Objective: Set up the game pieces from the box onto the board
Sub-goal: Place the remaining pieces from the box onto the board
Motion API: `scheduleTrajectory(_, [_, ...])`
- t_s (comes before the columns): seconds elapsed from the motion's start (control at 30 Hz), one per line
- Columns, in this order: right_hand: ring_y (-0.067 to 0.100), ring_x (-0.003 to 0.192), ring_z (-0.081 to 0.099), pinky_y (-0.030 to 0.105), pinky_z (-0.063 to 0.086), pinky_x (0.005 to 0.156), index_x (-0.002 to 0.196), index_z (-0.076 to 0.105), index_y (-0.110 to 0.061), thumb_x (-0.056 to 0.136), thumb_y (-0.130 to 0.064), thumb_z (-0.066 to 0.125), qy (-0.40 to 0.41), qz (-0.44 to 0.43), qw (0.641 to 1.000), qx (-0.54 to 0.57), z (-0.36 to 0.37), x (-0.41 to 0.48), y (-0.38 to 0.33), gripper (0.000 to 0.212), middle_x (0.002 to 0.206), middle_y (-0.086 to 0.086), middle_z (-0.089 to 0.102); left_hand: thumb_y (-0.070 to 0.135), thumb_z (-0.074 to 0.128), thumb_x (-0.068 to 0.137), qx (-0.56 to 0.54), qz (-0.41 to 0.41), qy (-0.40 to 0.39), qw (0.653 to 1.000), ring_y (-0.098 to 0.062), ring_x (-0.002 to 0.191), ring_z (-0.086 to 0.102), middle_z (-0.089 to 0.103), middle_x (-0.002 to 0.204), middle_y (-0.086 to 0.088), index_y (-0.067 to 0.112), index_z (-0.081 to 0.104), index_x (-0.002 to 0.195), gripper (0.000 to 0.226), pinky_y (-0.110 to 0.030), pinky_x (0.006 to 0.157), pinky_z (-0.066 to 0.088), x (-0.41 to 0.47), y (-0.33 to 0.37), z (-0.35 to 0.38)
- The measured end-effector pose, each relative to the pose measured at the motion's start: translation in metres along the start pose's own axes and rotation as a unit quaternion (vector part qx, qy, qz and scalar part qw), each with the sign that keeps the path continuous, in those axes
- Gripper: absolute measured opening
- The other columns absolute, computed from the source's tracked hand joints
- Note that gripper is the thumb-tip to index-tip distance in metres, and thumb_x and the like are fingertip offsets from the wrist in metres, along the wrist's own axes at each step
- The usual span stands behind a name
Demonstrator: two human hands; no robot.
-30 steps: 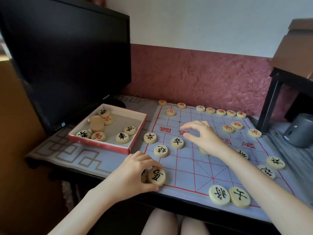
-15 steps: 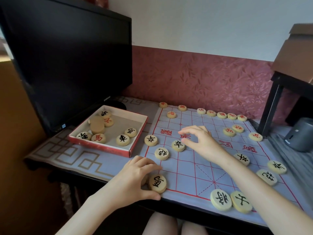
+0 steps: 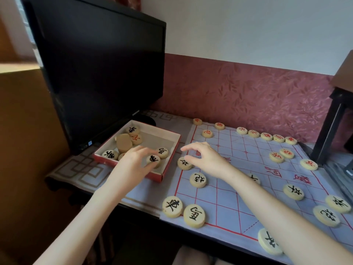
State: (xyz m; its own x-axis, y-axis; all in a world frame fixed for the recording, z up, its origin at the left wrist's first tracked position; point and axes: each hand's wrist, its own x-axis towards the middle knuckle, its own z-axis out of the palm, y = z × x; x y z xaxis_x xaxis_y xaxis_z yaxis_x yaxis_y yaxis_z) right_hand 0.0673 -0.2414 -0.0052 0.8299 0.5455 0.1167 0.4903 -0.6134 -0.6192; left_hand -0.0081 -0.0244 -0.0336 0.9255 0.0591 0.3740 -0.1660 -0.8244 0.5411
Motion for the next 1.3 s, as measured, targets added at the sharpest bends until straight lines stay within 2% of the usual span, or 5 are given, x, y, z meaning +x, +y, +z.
scheduleTrajectory(0.1, [0.013, 0.113, 0.043, 0.031, 0.033, 0.102, 0.125, 0.055, -0.03, 0.092, -0.029, 0.054, -0.024, 0.015, 1.0, -0.008, 0.009, 0.022, -0.012, 0.033, 0.119, -0.009, 0.046, 0.036, 0.069, 0.079, 0.032, -0.057, -0.019, 0.998, -0.019, 0.108, 0.055, 0.059, 0.117, -0.001, 0.026, 0.059, 0.119, 0.042, -0.028, 0.086, 0.045, 0.017, -0.01, 0.008])
scheduleTrajectory(0.33, [0.034, 0.134, 0.031, 0.044, 0.028, 0.11, 0.136, 0.044, -0.03, 0.086, -0.025, 0.057, -0.101, 0.038, 0.986, -0.129, 0.041, 0.08, -0.022, 0.053, 0.142, 0.006, 0.044, 0.033, 0.077, 0.069, 0.032, -0.132, -0.075, 0.988, -0.02, 0.107, 0.059, 0.064, 0.118, -0.002, 0.019, 0.053, 0.128, 0.064, -0.026, 0.084, 0.047, 0.038, -0.012, 0.023])
scheduleTrajectory(0.63, [0.025, 0.127, 0.045, 0.032, 0.037, 0.106, 0.13, 0.054, -0.016, 0.077, -0.017, 0.066, -0.045, 0.04, 0.993, -0.102, 0.061, 0.093, -0.019, 0.055, 0.134, 0.007, 0.055, 0.028, 0.076, 0.068, 0.019, -0.179, -0.072, 0.981, -0.024, 0.09, 0.063, 0.068, 0.098, -0.007, 0.017, 0.063, 0.111, 0.046, -0.025, 0.069, 0.046, 0.043, -0.014, 0.022])
scheduleTrajectory(0.97, [0.01, 0.102, 0.049, 0.02, 0.033, 0.081, 0.122, 0.057, -0.018, 0.078, -0.018, 0.072, 0.087, 0.017, 0.996, 0.004, -0.009, 0.033, -0.008, 0.047, 0.112, -0.001, 0.053, 0.036, 0.078, 0.068, -0.06, -0.1, 0.004, 0.993, -0.006, 0.089, 0.055, 0.066, 0.101, 0.004, 0.022, 0.066, 0.11, 0.046, -0.017, 0.075, 0.038, 0.044, 0.025, 0.014])
scheduleTrajectory(1.3, [0.004, 0.106, 0.051, 0.016, 0.038, 0.085, 0.121, 0.058, -0.024, 0.076, -0.02, 0.075, 0.146, 0.147, 0.978, -0.008, -0.087, -0.116, 0.054, 0.048, 0.113, -0.008, 0.059, 0.035, 0.073, 0.072, -0.091, 0.016, -0.1, 0.991, -0.01, 0.093, 0.06, 0.066, 0.102, 0.003, 0.022, 0.065, 0.106, 0.037, -0.021, 0.078, 0.047, 0.034, 0.142, 0.072])
